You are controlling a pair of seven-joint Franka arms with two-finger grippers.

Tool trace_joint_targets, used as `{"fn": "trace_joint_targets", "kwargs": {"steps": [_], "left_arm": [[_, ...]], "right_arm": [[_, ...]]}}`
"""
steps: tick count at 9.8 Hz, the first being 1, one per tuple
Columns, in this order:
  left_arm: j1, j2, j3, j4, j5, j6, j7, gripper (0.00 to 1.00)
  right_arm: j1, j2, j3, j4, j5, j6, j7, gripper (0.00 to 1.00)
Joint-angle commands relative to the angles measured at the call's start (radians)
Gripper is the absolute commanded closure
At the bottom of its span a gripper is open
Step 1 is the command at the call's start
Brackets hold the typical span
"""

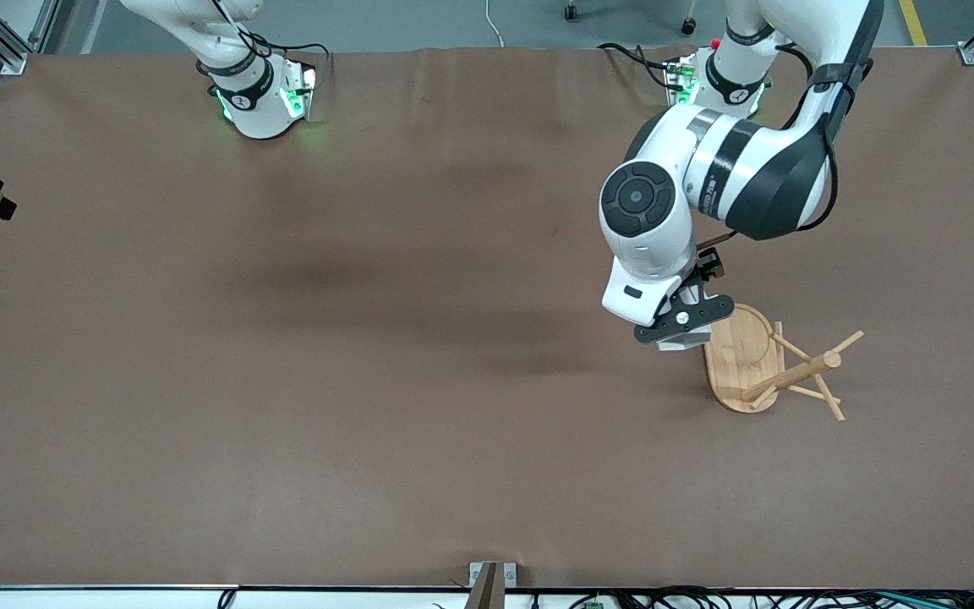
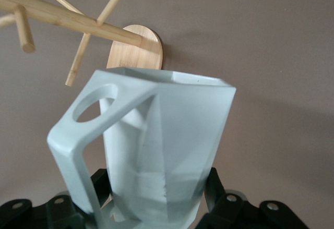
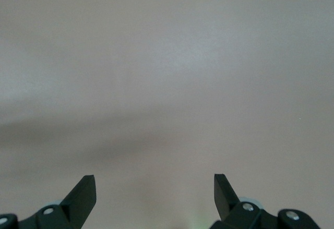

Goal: Hang cup on rack
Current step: 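Carry the white cup with the left gripper to the wooden rack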

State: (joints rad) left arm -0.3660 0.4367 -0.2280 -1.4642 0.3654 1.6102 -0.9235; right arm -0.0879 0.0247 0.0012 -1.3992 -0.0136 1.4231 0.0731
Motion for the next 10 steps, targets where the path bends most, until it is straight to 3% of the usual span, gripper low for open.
{"fn": "trace_joint_targets", "kwargs": {"steps": [1,5,10], "left_arm": [[0.033,0.002,-0.007,-0.064,-0.04,0.05,-0.06,0.99],[0.076,-0.009,-0.01,-0.077,-0.046,0.051,-0.035,0.98],[0.101,-0.029,-0.013,-0.079,-0.046,0.057,0.268,0.98]], "right_arm": [[0.002,-0.008,0.011,-0.003,0.004,0.01,-0.009,0.0],[0.002,-0.008,0.016,0.002,0.007,0.008,0.008,0.0],[0.002,-0.008,0.016,0.002,0.012,0.01,0.011,0.0]]}}
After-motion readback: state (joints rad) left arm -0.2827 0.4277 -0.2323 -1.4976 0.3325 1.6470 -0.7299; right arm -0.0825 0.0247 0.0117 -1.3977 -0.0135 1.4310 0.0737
